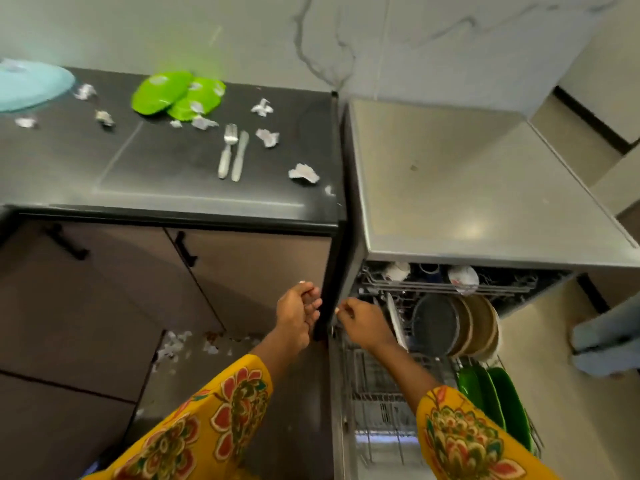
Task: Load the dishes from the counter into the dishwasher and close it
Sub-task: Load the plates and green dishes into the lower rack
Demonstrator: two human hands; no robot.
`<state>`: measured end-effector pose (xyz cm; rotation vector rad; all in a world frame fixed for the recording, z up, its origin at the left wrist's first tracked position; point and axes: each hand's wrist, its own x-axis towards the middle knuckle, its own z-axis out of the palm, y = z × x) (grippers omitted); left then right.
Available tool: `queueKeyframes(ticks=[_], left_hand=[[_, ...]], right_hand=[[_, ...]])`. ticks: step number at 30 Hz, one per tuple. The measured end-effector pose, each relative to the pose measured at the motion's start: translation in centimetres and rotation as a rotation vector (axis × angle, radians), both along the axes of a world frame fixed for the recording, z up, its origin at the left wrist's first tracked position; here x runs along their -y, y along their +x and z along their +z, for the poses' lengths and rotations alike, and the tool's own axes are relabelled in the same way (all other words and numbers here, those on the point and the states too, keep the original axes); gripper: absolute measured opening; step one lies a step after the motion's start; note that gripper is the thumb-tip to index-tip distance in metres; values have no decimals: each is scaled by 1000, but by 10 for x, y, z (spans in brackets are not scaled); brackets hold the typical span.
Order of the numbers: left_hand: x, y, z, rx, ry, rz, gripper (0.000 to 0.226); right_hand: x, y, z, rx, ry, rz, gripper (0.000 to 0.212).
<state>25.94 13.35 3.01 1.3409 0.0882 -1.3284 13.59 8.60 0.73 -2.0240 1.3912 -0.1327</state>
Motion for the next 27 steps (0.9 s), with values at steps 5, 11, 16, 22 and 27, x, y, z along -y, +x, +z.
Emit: queueKeyframes(ticks=[5, 11, 16, 22, 27], left_hand=[[1, 96, 25, 97, -116, 112, 21], [-8, 206, 56, 219, -226, 194, 23], [-16, 274, 72, 277, -259, 236, 24], [-18, 325, 77, 343, -243, 254, 25], [-5, 359, 71, 333, -229, 284, 25]], right_hand=[[5, 110, 41, 131, -32, 72, 24], [4, 230, 87, 332, -53, 94, 22], [6, 302, 104, 385, -53, 81, 26], [11, 360, 106, 403, -40, 85, 28], [31, 394, 102, 375, -35, 85, 28]])
